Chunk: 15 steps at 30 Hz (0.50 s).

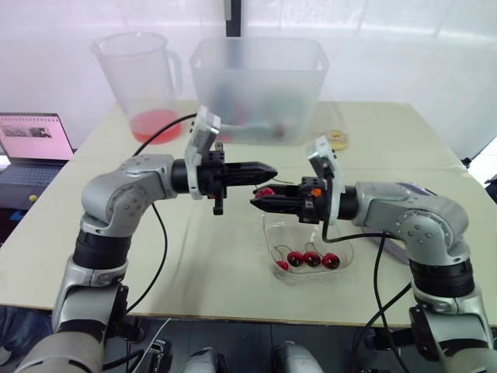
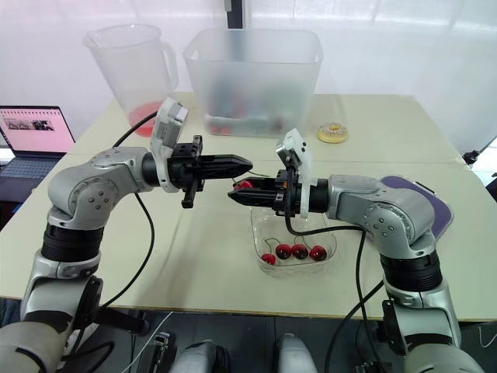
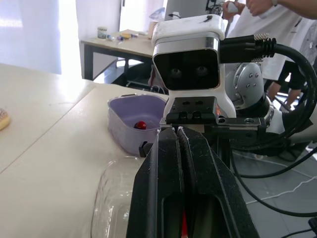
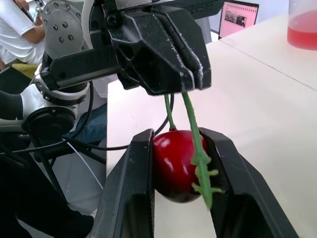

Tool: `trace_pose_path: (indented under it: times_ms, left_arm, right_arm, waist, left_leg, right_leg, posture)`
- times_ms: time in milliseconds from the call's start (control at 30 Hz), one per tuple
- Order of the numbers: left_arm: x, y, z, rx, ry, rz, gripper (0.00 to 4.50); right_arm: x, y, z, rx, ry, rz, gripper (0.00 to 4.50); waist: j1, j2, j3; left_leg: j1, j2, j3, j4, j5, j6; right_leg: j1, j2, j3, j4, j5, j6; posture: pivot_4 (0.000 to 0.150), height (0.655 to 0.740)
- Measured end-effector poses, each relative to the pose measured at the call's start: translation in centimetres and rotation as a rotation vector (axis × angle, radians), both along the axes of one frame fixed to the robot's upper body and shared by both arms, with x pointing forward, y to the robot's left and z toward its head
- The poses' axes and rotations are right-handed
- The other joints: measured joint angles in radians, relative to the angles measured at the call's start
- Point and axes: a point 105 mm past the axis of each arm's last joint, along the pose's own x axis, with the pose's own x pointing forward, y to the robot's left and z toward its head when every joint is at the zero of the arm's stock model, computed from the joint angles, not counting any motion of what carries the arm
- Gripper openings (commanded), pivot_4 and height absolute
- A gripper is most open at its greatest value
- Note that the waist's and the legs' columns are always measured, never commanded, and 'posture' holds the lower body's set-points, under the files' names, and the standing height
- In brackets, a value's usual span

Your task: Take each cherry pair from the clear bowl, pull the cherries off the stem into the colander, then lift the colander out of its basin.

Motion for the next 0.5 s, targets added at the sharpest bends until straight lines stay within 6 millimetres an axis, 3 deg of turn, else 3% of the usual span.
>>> trace_pose_path:
  times_ms: [500]
  left_arm:
    - [0.1, -0.5, -0.8, 0.029, 0.022, -0.013, 0.0]
  right_arm:
    - [-0.2, -1.8, -1.3, -0.03, 0.014, -0.045, 0.87]
  waist:
    - [0.0, 0.0, 0.0]
  left_leg:
    - [0.0, 0.0, 0.0, 0.0, 0.0, 0.0]
  right_leg:
    - [0.0, 0.0, 0.0, 0.0, 0.0, 0.0]
  posture:
    - [0.15, 0.7131]
